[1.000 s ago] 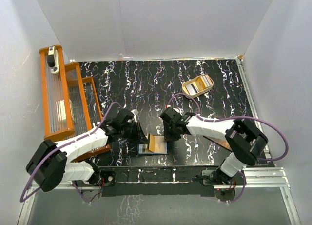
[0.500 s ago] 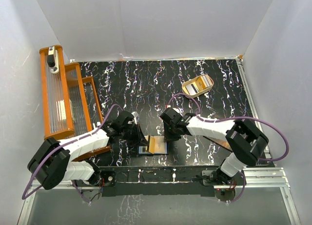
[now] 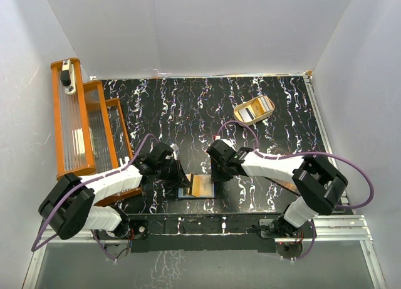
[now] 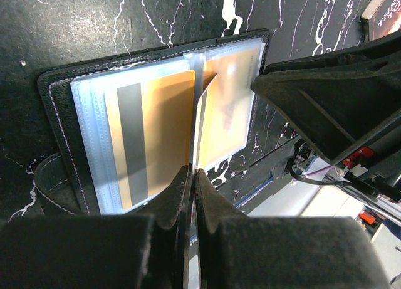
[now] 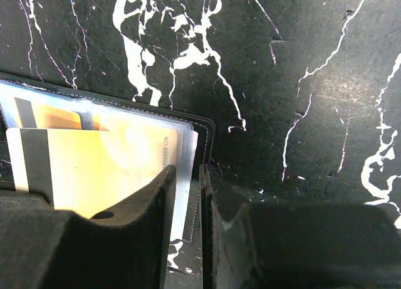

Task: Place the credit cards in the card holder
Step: Insert the credit card into the card holder.

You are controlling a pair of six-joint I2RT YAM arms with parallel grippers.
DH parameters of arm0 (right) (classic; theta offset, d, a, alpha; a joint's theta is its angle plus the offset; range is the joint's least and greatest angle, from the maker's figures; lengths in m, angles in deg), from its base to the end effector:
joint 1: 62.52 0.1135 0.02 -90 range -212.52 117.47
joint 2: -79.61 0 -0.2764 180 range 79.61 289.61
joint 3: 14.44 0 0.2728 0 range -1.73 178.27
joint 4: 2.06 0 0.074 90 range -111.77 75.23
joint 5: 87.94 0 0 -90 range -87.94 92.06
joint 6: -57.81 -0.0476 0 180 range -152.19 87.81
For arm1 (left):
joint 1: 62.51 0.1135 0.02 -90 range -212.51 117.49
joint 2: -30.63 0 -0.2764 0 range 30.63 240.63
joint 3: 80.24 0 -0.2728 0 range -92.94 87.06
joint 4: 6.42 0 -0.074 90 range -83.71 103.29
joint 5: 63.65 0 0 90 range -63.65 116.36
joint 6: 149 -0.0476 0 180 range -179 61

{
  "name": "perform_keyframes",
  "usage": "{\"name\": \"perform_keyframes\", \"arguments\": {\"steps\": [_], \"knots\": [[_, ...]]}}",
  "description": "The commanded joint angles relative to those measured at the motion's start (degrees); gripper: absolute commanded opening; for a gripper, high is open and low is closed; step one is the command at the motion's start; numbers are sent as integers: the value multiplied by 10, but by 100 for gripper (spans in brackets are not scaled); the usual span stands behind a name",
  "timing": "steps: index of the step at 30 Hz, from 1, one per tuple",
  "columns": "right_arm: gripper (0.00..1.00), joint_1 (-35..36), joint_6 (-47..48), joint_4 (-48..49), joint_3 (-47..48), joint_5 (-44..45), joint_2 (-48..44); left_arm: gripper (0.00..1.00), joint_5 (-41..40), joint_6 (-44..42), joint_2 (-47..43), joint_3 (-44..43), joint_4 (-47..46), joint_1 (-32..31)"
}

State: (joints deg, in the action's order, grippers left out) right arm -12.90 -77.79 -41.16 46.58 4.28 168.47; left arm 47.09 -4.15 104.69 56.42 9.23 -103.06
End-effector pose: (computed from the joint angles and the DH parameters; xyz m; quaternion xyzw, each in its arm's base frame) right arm 0.1979 0.2299 0.1506 -0.0305 0.9792 0.1348 0.1487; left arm 0.1869 -0.1821 0.1541 -0.0473 0.9144 -0.3828 0.1224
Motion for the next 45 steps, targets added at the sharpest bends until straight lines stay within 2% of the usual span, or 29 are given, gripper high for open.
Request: {"name": "perform_keyframes", "arguments": {"steps": [1,20,28,43,45], "knots": [[19,12,-11,-6,-26,16,-1,0,-17,-2,2,12,2,4],[18,14,-29,14,-57,16,-35,0,-77,19,6,38,-30,4],[18,15,-52,38,-76,10,-67,0,-71,36,21,55,-75,3],[18,15,-41,62,-67,5,-71,0,-46,24,17,61,-81,-1],[18,15,-39,63,-65,4,-75,7,-42,27,18,57,-80,-1]]}}
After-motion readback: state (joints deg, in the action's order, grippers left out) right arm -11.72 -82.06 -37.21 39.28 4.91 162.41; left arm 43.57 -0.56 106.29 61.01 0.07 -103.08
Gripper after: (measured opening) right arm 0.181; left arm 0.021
